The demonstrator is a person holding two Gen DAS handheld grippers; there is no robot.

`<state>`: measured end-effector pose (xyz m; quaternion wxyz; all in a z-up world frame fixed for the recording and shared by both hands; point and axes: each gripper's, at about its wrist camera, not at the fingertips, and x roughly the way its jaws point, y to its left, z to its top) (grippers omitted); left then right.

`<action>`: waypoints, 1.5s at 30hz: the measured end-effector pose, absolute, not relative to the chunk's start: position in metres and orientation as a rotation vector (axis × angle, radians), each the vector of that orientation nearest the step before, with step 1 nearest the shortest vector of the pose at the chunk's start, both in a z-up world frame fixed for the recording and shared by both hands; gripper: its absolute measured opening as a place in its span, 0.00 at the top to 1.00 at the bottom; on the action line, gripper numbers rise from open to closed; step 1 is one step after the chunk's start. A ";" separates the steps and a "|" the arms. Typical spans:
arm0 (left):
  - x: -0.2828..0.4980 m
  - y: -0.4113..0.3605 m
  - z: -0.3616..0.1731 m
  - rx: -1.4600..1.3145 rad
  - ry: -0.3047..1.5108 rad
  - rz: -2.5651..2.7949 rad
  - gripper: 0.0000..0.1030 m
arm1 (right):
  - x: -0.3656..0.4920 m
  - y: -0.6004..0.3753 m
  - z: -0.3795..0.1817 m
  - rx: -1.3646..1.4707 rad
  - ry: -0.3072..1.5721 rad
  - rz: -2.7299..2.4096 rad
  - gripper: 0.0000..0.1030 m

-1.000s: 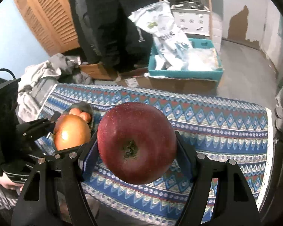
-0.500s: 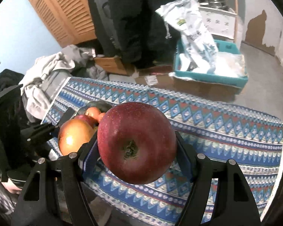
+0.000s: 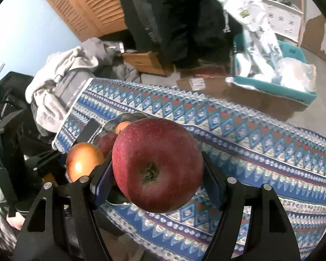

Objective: Organize fruits
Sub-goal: 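Lower the orange into the bowl with the left tool while the right tool lowers the apple, then open both tools to release the orange and apple into the bowl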

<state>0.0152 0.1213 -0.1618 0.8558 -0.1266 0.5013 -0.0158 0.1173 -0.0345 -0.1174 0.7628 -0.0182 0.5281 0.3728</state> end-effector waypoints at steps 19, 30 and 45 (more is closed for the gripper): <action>0.011 0.149 -0.224 -0.282 1.193 0.033 0.32 | 0.124 0.044 -0.185 -0.072 1.298 0.857 0.29; 0.013 0.151 -0.240 -0.296 1.233 0.037 0.32 | 0.126 0.059 -0.214 -0.075 1.362 0.852 0.29; 0.014 0.167 -0.221 -0.309 1.164 0.092 0.32 | 0.128 0.057 -0.221 -0.061 1.375 0.831 0.27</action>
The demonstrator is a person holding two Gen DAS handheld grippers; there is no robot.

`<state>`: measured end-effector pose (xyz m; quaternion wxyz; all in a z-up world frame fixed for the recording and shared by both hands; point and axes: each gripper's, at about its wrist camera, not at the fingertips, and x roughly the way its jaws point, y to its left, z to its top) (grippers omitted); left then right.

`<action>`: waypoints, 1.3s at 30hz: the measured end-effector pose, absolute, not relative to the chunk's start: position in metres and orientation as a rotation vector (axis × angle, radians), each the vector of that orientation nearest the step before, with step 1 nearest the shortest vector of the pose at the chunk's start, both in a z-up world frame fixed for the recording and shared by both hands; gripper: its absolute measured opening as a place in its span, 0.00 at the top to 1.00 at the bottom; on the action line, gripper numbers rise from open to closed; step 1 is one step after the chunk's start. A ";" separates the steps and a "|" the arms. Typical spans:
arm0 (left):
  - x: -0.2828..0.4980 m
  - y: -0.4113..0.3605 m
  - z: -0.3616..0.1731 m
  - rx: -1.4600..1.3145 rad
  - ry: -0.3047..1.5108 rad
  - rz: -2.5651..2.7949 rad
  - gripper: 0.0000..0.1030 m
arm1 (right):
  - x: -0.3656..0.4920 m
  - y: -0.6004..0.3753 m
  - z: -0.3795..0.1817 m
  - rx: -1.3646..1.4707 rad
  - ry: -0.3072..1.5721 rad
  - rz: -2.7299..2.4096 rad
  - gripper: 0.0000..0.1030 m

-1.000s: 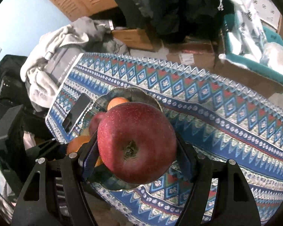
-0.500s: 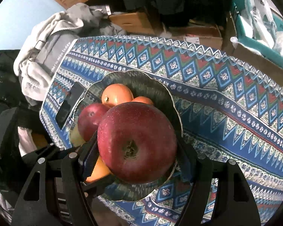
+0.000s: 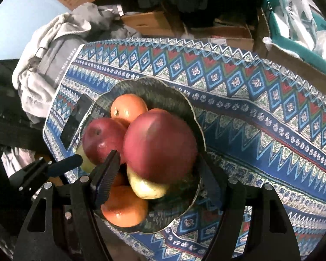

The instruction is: Organize fruits

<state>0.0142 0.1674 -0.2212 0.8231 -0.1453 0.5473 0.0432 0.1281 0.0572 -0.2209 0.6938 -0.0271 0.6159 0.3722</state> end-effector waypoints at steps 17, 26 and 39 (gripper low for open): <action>0.008 0.191 -0.190 -0.386 1.082 0.159 0.30 | 0.112 0.043 -0.168 -0.166 1.223 0.806 0.27; 0.002 0.182 -0.159 -0.347 1.024 0.158 0.25 | 0.099 0.014 -0.127 -0.178 1.111 0.778 0.26; -0.008 0.158 -0.109 -0.261 0.896 0.171 0.18 | 0.080 -0.040 -0.071 -0.099 0.977 0.740 0.20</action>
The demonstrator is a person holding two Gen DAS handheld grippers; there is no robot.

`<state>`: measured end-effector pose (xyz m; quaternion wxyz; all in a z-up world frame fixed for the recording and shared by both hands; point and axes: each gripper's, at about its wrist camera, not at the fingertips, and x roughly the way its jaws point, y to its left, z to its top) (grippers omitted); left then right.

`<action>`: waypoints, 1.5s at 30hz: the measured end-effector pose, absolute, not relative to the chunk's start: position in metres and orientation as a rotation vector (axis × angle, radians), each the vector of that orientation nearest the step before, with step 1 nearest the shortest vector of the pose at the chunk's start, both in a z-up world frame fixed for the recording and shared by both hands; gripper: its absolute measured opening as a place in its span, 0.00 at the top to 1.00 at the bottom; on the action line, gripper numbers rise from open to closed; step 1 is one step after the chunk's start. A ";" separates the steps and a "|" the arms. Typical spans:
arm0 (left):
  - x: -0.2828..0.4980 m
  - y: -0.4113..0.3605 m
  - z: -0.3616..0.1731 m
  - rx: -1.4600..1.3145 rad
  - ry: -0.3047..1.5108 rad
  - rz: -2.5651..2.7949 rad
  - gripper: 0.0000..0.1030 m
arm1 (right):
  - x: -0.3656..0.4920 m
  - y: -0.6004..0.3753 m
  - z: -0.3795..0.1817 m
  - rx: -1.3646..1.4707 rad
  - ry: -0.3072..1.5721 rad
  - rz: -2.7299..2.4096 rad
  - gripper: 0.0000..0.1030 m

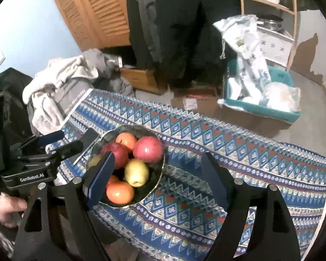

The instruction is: Organize fruits

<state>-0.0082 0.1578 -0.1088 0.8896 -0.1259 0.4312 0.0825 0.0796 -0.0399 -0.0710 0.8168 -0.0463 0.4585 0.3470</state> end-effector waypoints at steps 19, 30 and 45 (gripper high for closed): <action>-0.019 0.120 -0.045 -0.140 0.737 0.198 0.02 | 0.055 -0.101 -0.014 -0.064 0.799 0.740 0.20; -0.018 0.104 -0.035 -0.110 0.716 0.214 0.01 | 0.055 -0.121 -0.012 -0.069 0.767 0.702 0.19; -0.017 0.090 -0.034 -0.067 0.725 0.204 0.01 | 0.052 -0.129 -0.014 -0.070 0.773 0.687 0.19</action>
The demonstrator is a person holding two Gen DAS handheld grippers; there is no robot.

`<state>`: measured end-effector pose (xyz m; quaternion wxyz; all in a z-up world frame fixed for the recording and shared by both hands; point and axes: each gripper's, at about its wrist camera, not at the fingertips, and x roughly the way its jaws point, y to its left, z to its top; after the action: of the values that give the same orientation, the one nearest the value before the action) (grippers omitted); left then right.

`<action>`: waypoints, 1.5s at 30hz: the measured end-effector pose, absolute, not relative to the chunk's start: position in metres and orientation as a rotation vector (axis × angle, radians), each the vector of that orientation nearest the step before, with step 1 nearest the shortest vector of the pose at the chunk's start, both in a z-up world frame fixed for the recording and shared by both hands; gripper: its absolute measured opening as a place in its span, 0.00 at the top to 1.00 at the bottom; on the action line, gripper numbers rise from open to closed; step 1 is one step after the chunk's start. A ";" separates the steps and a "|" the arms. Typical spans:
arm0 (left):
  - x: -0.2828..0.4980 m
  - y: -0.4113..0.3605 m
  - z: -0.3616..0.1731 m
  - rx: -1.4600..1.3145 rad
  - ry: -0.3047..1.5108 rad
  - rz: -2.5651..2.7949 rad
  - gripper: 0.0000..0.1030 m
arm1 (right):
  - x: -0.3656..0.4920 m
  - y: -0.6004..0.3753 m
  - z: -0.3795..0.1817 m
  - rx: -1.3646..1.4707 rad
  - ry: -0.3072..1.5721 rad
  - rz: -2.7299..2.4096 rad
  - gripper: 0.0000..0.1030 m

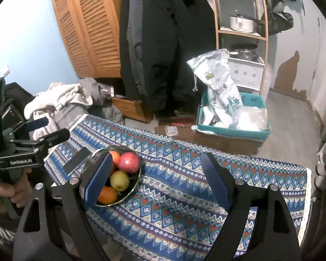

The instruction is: Organize fruits

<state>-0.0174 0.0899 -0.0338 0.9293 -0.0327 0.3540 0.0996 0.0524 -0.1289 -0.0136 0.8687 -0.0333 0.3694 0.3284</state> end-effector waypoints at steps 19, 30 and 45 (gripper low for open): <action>-0.016 0.086 -0.037 -0.064 0.739 0.219 0.01 | 0.053 -0.131 -0.015 -0.084 0.771 0.671 0.19; -0.016 0.085 -0.037 -0.061 0.750 0.217 0.01 | 0.055 -0.134 -0.016 -0.080 0.775 0.662 0.19; -0.016 0.081 -0.038 -0.027 0.755 0.230 0.01 | 0.057 -0.137 -0.017 -0.083 0.780 0.659 0.19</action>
<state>-0.0157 0.0810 -0.0376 0.9231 -0.0131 0.3676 0.1123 0.0568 -0.1375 -0.0174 0.8716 -0.0396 0.3733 0.3153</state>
